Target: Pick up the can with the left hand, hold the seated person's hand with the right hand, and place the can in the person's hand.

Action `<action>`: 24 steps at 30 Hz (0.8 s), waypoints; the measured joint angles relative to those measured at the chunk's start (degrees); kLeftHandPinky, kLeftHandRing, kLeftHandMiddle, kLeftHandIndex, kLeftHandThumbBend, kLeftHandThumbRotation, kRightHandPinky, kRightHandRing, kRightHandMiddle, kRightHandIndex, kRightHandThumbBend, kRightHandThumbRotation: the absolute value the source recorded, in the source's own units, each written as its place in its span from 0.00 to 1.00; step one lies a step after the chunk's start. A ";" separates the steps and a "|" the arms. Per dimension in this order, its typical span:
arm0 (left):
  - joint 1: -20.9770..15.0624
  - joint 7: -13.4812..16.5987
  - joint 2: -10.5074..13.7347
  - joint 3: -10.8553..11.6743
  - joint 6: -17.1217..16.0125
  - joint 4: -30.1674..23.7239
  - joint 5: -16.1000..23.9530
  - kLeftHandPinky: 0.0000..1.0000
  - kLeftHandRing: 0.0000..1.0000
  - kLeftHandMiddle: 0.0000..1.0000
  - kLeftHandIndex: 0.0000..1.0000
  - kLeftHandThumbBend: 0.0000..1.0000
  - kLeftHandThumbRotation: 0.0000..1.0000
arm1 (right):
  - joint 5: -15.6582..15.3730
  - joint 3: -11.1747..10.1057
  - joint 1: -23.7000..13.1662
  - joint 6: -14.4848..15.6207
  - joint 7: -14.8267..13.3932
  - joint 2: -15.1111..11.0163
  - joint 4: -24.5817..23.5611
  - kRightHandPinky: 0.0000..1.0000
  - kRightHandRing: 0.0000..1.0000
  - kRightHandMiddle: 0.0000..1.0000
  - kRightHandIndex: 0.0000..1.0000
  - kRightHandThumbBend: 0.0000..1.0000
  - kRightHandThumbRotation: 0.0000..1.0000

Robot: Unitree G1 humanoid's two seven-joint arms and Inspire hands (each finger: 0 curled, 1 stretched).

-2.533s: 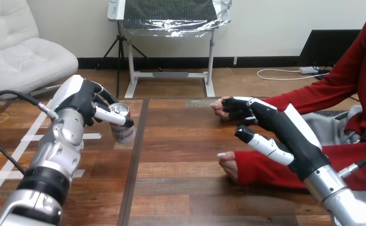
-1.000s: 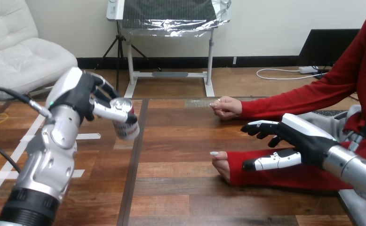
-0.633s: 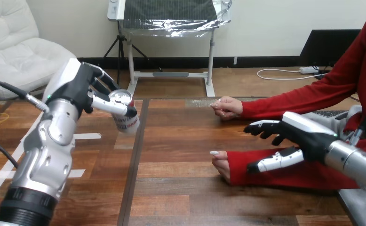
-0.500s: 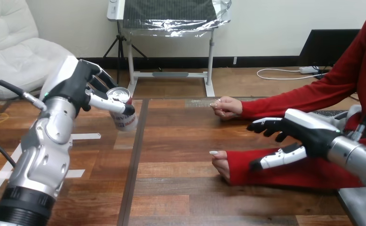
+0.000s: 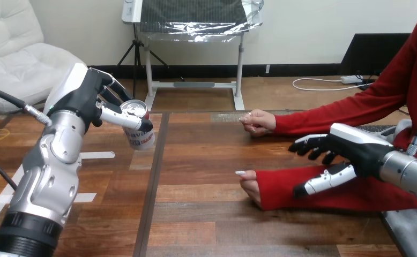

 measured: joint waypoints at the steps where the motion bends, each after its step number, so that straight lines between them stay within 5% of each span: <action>1: 0.00 -0.03 -0.01 0.00 0.00 0.00 -0.01 0.26 0.33 0.39 0.42 0.82 0.00 | 0.00 0.14 -0.02 0.14 0.08 0.00 0.10 0.64 0.76 0.81 0.82 1.00 0.38; 24: 0.00 -0.18 -0.01 0.01 0.31 0.00 -0.09 0.27 0.34 0.40 0.42 0.82 0.00 | -0.89 3.42 -0.02 2.97 0.68 0.04 0.69 0.66 0.76 0.78 0.76 1.00 0.20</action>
